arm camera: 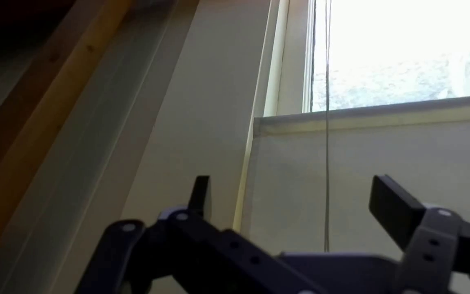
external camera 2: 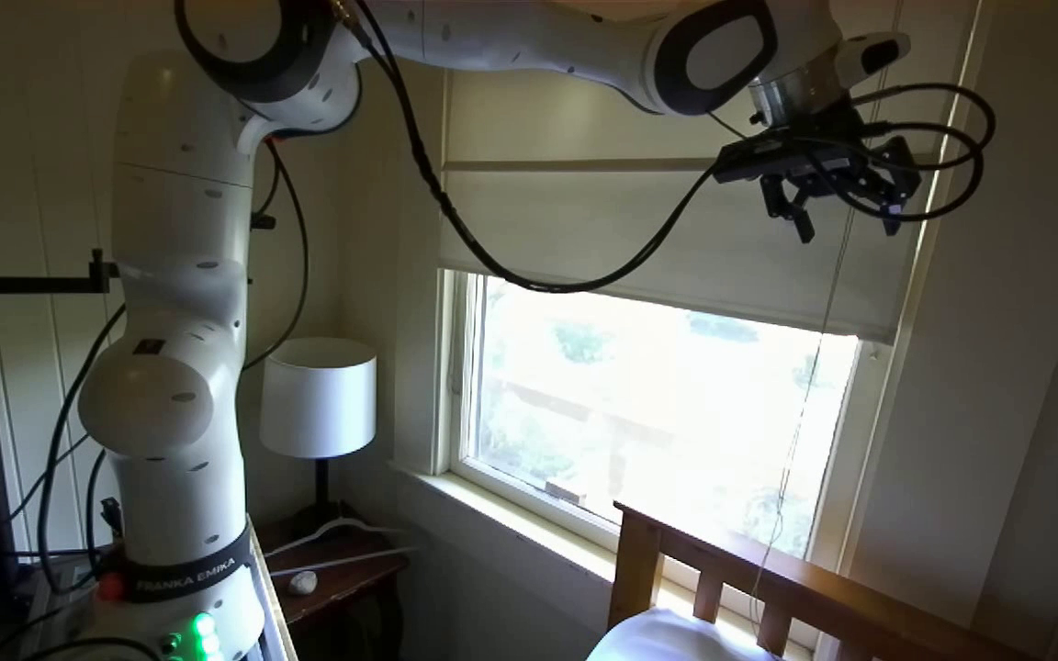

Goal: Close the blinds on the curtain.

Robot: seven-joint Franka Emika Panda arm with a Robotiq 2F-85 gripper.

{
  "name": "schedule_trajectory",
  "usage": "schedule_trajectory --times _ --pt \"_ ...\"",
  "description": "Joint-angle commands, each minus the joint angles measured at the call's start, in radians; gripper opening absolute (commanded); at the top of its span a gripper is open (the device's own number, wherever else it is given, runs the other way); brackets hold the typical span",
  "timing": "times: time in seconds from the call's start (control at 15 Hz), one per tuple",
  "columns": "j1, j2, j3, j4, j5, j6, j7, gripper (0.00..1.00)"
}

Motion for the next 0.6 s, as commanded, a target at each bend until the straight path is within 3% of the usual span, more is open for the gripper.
schedule_trajectory --times 0.0,0.53 --pt "-0.048 0.013 0.064 0.023 0.111 0.016 -0.098 1.0" --pt "-0.114 0.105 0.117 0.173 0.347 -0.042 -0.217 1.0"
